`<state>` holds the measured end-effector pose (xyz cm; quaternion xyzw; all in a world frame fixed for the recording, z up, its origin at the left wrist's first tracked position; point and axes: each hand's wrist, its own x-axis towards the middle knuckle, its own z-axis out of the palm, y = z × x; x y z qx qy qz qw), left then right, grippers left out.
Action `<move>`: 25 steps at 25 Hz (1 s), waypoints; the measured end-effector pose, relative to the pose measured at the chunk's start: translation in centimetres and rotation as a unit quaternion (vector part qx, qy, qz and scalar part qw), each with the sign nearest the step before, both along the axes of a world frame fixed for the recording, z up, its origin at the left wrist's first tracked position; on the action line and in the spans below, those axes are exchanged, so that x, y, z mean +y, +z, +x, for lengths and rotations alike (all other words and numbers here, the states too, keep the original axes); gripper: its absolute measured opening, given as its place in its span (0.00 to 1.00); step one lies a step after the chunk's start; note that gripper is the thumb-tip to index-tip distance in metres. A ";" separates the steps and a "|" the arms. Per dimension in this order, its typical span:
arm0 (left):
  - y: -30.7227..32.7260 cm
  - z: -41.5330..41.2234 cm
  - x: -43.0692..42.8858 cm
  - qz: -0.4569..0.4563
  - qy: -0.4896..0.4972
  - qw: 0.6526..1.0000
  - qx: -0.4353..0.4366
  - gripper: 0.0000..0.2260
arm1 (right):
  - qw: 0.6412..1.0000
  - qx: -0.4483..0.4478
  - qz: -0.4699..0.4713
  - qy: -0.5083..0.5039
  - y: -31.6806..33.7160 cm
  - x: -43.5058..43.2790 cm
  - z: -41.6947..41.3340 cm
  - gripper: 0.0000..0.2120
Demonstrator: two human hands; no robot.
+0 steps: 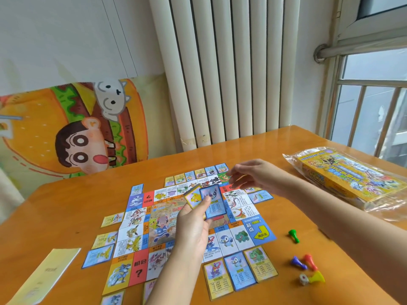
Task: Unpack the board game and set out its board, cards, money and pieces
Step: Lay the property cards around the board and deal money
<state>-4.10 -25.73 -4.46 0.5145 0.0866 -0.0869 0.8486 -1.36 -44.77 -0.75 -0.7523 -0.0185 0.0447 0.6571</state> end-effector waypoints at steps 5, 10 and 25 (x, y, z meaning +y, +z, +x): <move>1.0 -1.5 0.2 -0.016 0.007 1.000 -0.023 0.04 | 0.996 -0.027 -0.054 0.063 0.0 3.5 -3.0 0.13; 1.3 -2.9 0.4 -0.022 -0.023 0.999 -0.011 0.04 | 0.999 -0.016 -0.039 0.022 -0.3 4.2 -4.5 0.10; 0.6 -4.0 3.0 -0.143 -0.079 0.986 0.041 0.09 | 0.989 0.004 -0.025 -0.145 0.5 0.1 -8.0 0.08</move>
